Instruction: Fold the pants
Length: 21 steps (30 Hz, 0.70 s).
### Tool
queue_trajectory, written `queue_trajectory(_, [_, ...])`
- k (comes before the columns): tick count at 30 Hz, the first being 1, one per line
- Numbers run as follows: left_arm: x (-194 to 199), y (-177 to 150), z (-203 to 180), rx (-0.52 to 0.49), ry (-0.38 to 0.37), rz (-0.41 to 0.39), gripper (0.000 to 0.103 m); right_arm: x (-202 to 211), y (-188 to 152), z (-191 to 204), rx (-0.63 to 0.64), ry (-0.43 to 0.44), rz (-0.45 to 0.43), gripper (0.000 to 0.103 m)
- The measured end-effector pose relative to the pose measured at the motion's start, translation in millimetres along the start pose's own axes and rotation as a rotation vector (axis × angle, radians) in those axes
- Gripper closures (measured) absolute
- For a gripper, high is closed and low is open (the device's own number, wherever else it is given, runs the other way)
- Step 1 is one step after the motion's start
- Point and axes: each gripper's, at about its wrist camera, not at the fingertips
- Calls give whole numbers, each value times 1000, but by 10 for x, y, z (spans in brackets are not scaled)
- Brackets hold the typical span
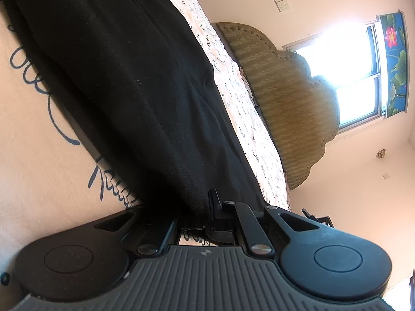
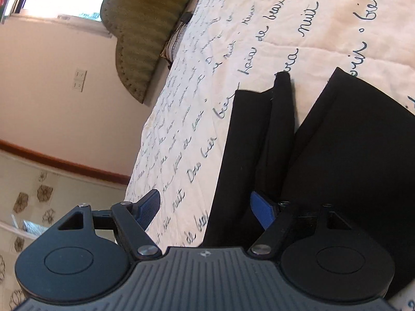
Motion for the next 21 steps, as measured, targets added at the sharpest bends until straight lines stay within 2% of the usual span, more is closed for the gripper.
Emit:
queue_trajectory(1, [0, 0, 0, 0, 0, 0, 86, -27, 27, -39, -20, 6, -12, 29])
queue_trajectory(2, [2, -2, -1, 1, 0, 0, 86, -37, 46, -62, -34, 13, -25, 42])
queue_trajectory(4, [-6, 6, -3, -1, -1, 2, 86, -54, 87, -106, -44, 6, -37, 55])
queue_trajectory(6, [-12, 17, -1, -4, -1, 4, 86, -104, 103, -166, -51, -8, -59, 71])
queue_trajectory(7, [-16, 21, -3, -5, 1, 6, 92, -115, 107, -196, -51, -12, -66, 75])
queue_trajectory(9, [-27, 28, -12, -10, 4, 8, 92, -141, 123, -264, -68, -19, -69, 76])
queue_trajectory(11, [-35, 31, -22, -14, 6, 8, 92, -125, 123, -293, -69, -10, -97, 95])
queue_trajectory(15, [-55, 45, -23, -11, 5, 11, 90, -42, 125, -127, 20, -8, -142, 99])
queue_trajectory(21, [-71, 55, -5, -9, -9, 16, 89, 314, 166, 503, 176, 80, -144, 100])
Point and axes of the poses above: each gripper's, at about its wrist camera, not at the fingertips, and x roughly against the way its jaws point, z to its left, y to its top, and after that the axes turned 15 degrees about y, right-handed
